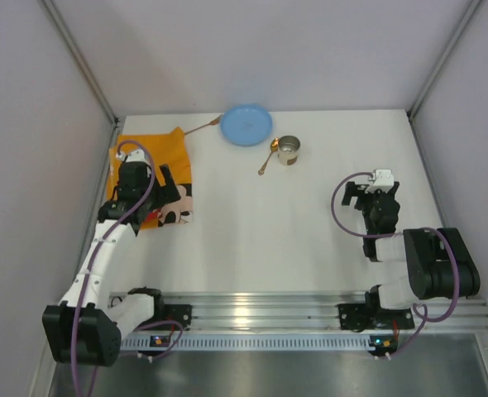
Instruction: Set the dinner table for one person
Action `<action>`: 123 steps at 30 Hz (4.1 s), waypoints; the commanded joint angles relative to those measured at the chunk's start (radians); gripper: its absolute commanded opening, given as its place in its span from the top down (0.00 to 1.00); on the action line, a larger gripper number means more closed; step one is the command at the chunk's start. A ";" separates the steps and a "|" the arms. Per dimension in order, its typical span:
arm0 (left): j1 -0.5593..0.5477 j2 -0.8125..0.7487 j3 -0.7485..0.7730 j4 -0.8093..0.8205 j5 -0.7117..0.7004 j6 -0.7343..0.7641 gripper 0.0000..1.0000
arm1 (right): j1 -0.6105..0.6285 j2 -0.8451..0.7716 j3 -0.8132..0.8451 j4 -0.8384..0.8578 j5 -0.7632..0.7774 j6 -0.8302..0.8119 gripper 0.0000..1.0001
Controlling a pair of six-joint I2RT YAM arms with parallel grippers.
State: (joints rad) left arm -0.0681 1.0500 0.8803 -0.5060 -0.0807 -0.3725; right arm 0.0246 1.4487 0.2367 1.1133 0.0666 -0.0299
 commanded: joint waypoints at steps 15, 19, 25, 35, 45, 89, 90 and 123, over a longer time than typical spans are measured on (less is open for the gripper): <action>0.059 0.198 0.198 -0.215 -0.078 -0.040 0.02 | -0.011 -0.001 0.023 0.040 -0.005 0.012 0.00; 0.105 0.283 0.226 -0.197 -0.077 -0.081 0.01 | -0.011 0.001 0.026 0.034 -0.005 0.012 0.00; 0.269 0.404 0.223 -0.195 -0.042 -0.141 0.04 | 0.055 -0.181 0.258 -0.440 0.157 0.024 0.00; 0.445 0.347 -0.007 -0.006 0.121 -0.249 0.12 | 0.061 -0.168 0.702 -1.104 -0.367 0.518 0.00; 0.445 0.407 0.025 0.030 0.088 -0.284 0.18 | 0.135 -0.071 0.839 -1.296 -0.363 0.400 0.00; -0.941 0.659 0.615 -0.208 -0.048 0.299 1.00 | 0.242 -0.450 0.687 -1.474 -0.242 0.475 0.00; -0.999 0.701 0.631 -0.227 -0.048 0.299 1.00 | 0.242 -0.467 0.673 -1.487 -0.234 0.478 0.00; -0.029 0.125 -0.092 -0.180 0.269 -0.240 0.02 | 0.382 -0.266 0.526 -1.765 -0.245 0.758 0.00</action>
State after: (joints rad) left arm -0.1703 1.1797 0.8333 -0.6792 0.0284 -0.5671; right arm 0.4095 1.2671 0.7834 -0.5095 -0.2741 0.6689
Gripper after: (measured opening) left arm 0.982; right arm 0.996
